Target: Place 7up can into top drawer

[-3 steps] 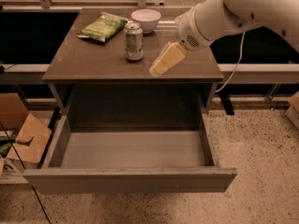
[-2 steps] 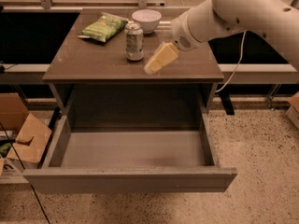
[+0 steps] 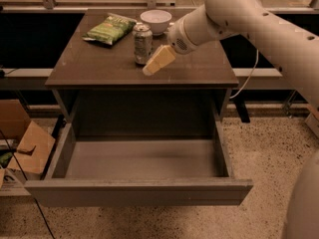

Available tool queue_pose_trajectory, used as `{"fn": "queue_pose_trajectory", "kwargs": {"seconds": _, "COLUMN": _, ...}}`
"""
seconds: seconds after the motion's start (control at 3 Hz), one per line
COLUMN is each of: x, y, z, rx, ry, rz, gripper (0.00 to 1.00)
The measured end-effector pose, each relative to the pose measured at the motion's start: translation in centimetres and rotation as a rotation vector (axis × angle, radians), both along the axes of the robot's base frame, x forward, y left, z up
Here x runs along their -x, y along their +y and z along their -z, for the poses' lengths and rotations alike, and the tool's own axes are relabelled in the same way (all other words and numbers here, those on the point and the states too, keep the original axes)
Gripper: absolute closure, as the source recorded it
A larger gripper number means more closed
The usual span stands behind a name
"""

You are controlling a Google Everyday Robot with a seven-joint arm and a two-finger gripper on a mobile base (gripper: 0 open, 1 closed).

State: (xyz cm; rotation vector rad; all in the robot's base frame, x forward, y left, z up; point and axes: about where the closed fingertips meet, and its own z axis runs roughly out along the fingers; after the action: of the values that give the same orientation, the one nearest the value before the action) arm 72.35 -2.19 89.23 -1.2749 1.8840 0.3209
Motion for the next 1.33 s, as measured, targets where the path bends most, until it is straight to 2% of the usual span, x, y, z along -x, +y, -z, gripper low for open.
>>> {"fn": "queue_pose_trajectory", "kwargs": {"seconds": 0.67, "x": -4.4, "y": 3.5, "z": 0.8, "rx": -0.044, "ry": 0.024, "rz": -0.045, "gripper": 0.00}}
{"fn": "queue_pose_trajectory", "kwargs": {"seconds": 1.0, "x": -6.1, "y": 5.0, "z": 0.8, "rx": -0.087, "ry": 0.026, "rz": -0.055, "gripper": 0.00}}
{"fn": "queue_pose_trajectory", "kwargs": {"seconds": 1.33, "x": -7.3, "y": 6.7, "z": 0.5, "rx": -0.145, "ry": 0.020, "rz": -0.072, "gripper": 0.18}}
